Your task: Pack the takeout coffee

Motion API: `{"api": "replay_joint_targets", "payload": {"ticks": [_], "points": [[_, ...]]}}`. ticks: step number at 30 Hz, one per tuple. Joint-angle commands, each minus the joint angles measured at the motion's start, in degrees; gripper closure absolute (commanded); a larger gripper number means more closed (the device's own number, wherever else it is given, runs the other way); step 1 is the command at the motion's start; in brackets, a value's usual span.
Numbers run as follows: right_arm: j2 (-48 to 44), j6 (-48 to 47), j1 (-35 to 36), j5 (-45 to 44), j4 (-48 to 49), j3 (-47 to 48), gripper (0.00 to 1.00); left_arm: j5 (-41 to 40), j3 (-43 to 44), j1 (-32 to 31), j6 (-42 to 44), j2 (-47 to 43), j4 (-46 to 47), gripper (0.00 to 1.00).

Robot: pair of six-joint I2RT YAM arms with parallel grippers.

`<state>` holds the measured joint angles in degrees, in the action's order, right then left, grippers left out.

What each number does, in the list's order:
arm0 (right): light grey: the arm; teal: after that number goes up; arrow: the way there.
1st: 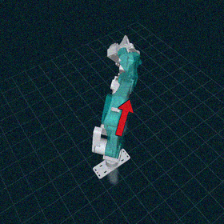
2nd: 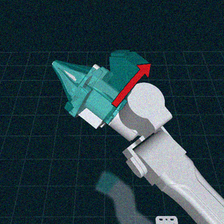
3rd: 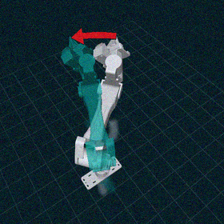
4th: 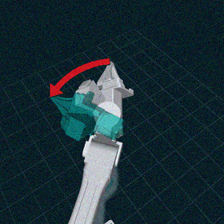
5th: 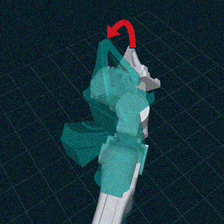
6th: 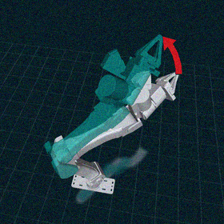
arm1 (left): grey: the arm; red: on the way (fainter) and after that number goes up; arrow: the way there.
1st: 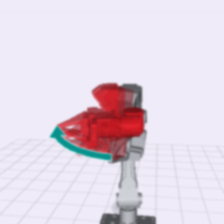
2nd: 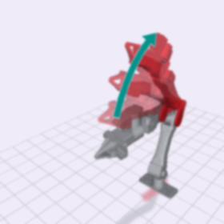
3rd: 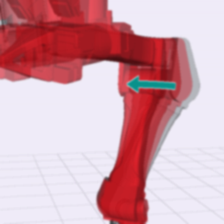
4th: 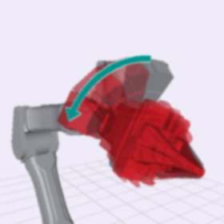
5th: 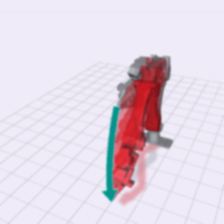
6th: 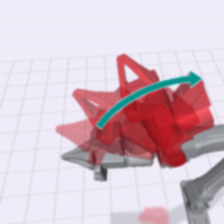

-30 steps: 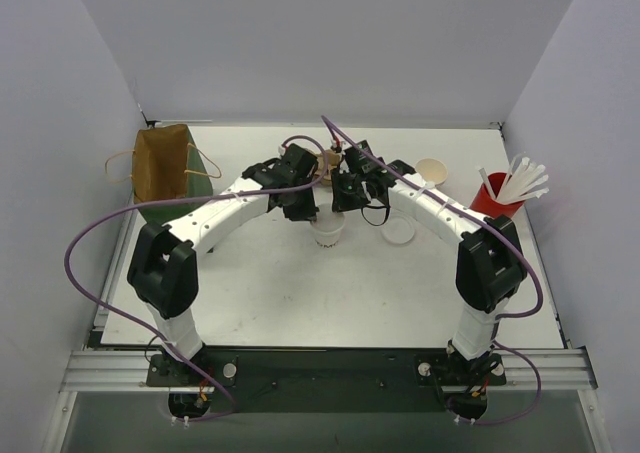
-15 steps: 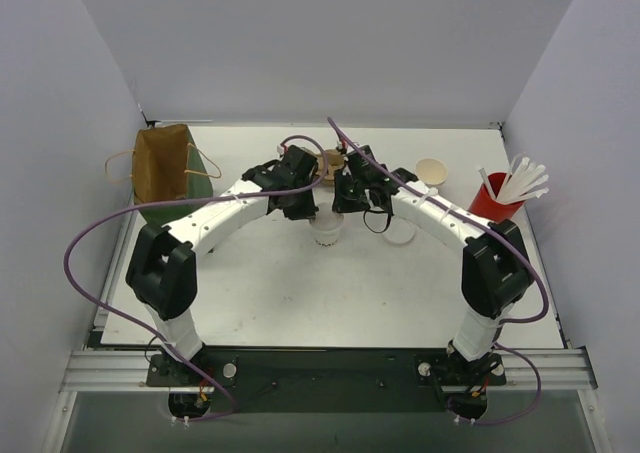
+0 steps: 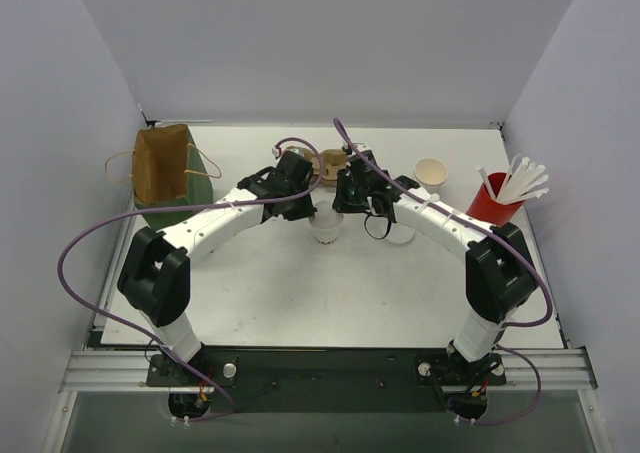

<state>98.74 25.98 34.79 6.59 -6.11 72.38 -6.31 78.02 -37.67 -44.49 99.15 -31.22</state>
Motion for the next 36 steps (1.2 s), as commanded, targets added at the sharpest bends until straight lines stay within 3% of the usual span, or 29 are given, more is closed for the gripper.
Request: {"api": "replay_joint_targets", "payload": {"ticks": [1, 13, 20, 36], "points": [[6.2, 2.6, 3.4, 0.4, -8.2, -5.1, 0.89, -0.1, -5.3, -0.8, 0.1, 6.9, -3.9, 0.80], [4.7, 3.2, 3.5, -1.8, -14.9, 3.0, 0.87, 0.9, -0.6, -0.8, 1.5, 4.3, -6.3, 0.79], [6.8, 2.5, 3.2, -3.3, -19.9, 12.3, 0.79, 2.6, 1.7, -0.8, 1.5, 2.0, -6.8, 0.76], [6.2, 0.9, -0.2, -3.2, -24.0, 21.2, 0.62, 5.2, 9.9, 1.7, 3.5, 0.8, -6.6, 0.62]]}}
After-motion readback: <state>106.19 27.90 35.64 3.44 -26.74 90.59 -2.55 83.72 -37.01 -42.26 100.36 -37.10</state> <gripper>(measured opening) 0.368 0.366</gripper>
